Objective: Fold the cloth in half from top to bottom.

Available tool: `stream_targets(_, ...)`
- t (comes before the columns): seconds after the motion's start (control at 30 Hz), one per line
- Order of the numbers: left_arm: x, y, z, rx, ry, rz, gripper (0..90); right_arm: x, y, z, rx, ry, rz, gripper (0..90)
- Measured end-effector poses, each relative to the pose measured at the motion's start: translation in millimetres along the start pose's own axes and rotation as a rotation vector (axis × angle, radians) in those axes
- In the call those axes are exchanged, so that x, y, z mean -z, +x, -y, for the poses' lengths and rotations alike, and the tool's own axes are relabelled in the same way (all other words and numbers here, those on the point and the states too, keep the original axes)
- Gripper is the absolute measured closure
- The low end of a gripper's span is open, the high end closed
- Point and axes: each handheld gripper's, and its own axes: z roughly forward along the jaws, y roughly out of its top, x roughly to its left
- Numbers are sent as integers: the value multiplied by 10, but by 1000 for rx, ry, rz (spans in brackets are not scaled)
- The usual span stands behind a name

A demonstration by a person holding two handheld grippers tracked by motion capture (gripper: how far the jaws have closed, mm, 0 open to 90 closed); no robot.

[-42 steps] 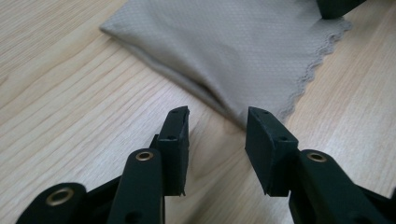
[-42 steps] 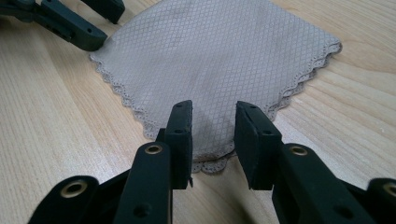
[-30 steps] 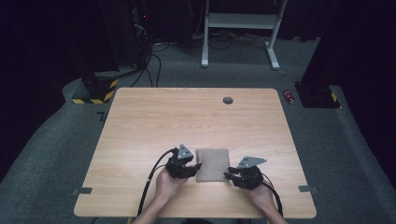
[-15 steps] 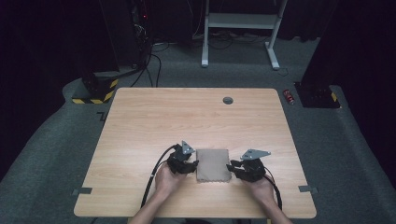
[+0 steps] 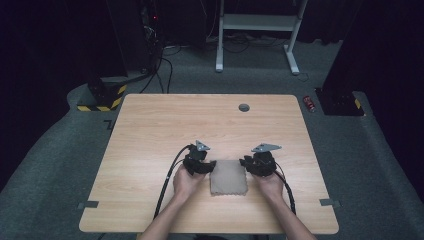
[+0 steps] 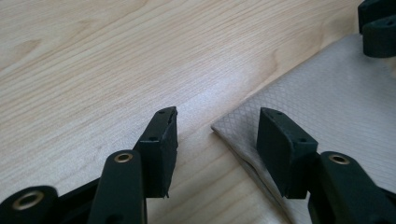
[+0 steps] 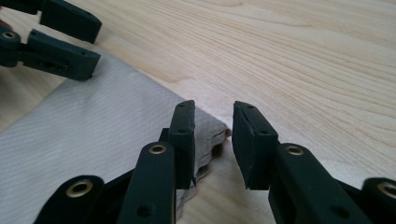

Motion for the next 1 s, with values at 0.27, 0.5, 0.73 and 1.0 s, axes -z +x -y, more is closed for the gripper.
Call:
stream_targets(0.27,-46,-3,-76,-44,52,21,548,-101,-34,-11,36,48,6,780)
stream_targets(0.5,-49,64,-86,-26,59,118,818,-118,-35,-68,76,75,-15,890)
stream_targets(0.73,-29,100,-92,-16,47,139,882,-76,-7,-116,91,60,-6,894)
stream_targets(1.0,59,180,-198,-39,19,105,883,-79,48,-222,108,50,3,896)
